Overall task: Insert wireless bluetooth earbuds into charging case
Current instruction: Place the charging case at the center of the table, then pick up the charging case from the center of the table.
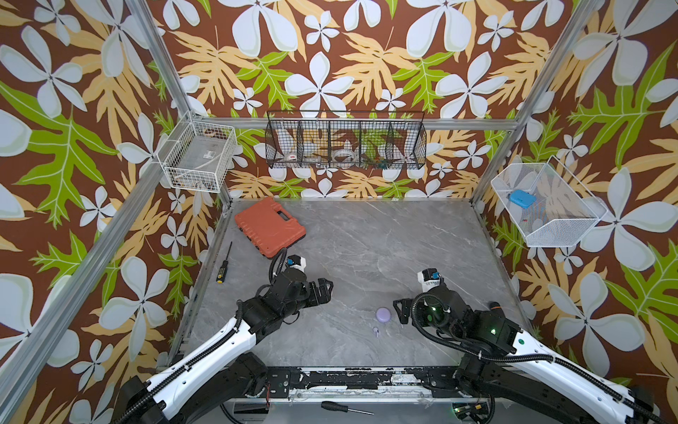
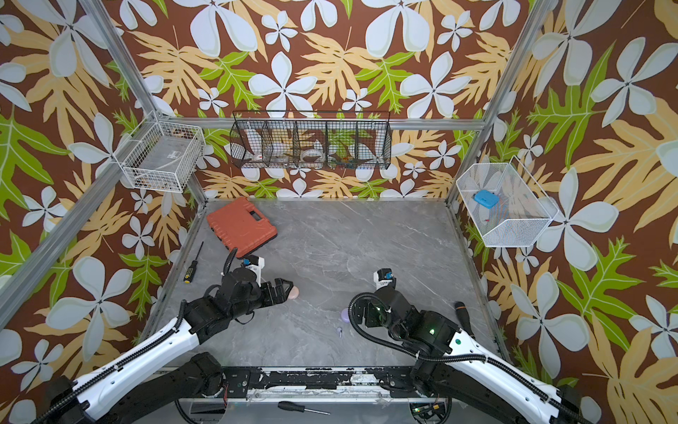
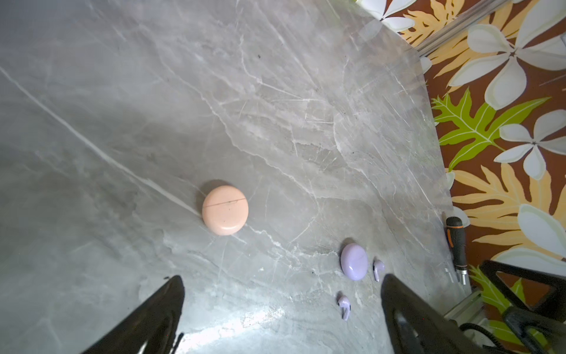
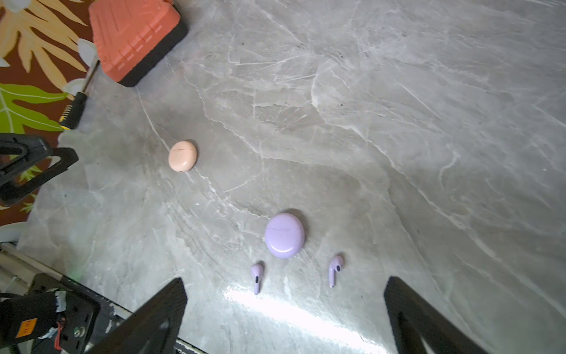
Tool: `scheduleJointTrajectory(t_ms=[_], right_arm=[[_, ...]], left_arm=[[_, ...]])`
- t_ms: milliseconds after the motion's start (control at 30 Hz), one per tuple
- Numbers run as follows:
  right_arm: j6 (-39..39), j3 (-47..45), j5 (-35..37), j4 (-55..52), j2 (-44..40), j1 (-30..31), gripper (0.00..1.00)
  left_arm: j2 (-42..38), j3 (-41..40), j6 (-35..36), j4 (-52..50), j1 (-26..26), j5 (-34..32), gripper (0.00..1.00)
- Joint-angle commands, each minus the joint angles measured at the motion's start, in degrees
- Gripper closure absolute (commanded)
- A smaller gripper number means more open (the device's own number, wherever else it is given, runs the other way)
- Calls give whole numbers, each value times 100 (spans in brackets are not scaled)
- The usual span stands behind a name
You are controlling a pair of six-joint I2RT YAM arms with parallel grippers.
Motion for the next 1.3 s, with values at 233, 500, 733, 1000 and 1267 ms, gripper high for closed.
scheduleJointTrajectory(t_ms=[233,500,733,1000,1267], right_arm=[[49,-29,357,-488,64,-2,0],[-6,-136,24,-245,120,-2,0],[0,-94,53,-423,227,2,1],[38,276,420,-920,97,-1,1],[70,759,996,-1539,-163,-1,2]], left_arm=[[492,115,-1420,-184,-755,-143,0],[1205,609,-1660,-336,-1226,-354,0],[1440,709,-1827,-351,-1310,-361,0],[2146,1176,-2108,-442,-1696,-305,0],[3547,2614,-2244,-1237,-2257,-325,0]])
